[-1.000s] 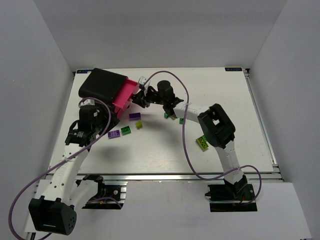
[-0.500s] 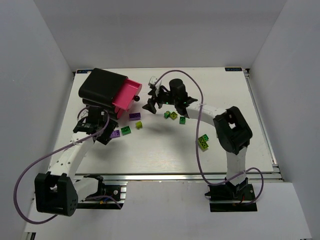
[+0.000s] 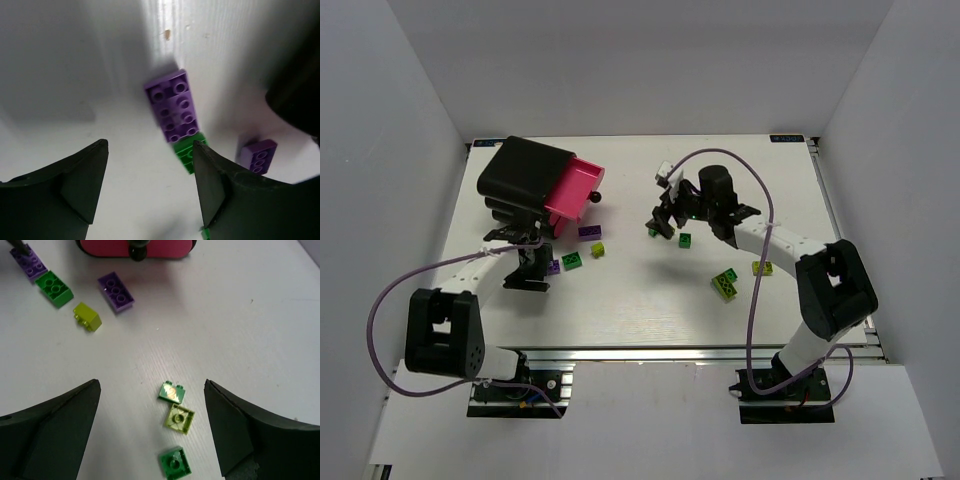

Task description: Sort the legos into containers by color

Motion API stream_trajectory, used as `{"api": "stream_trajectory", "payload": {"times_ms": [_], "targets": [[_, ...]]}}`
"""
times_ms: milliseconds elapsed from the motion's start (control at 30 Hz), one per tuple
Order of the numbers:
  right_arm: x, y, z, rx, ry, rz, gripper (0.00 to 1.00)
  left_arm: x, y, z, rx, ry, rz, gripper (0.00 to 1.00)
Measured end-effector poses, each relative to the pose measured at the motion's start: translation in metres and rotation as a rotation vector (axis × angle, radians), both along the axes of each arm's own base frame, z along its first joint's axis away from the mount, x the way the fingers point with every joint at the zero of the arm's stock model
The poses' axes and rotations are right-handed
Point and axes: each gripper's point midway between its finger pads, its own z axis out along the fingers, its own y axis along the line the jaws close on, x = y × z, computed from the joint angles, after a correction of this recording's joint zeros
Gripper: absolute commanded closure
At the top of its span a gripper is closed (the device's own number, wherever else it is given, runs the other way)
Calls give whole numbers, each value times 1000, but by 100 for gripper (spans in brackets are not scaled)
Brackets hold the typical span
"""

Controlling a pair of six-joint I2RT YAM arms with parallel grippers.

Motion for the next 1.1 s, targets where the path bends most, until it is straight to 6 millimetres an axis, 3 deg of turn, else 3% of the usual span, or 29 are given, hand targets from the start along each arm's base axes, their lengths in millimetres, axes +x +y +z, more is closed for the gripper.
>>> {"api": "stream_trajectory", "payload": {"times_ms": [167, 333, 567, 667, 700, 800, 867, 933, 1100], "targets": [[-11, -16, -12, -27, 33, -7, 11, 22, -1, -10, -10, 9, 60, 22], [-12, -28, -12, -32, 41, -24, 11, 24, -1, -24, -7, 47, 93, 26], [-5, -41, -8, -26, 40, -52, 11, 26, 1, -32, -5, 86, 122, 59], [-3, -45, -6, -21, 36, -59, 11, 28, 1, -31, -7, 83, 125, 75], [-3, -46, -5, -20, 35, -61, 11, 27, 1, -31, -5, 85, 123, 85], [-5, -48, -3, -17, 30, -54, 11, 22, 3, -28, 19, 99, 62, 97], [-11, -49, -3, -25, 18, -19, 11, 19, 3, -17, 49, 98, -43, 100], [-18, -49, -5, -40, 5, 30, 11, 28, 0, 7, 67, 31, -162, 100], [-38, -43, -11, -52, -7, 164, 16, 47, -23, 112, 111, -369, -536, 100]]}}
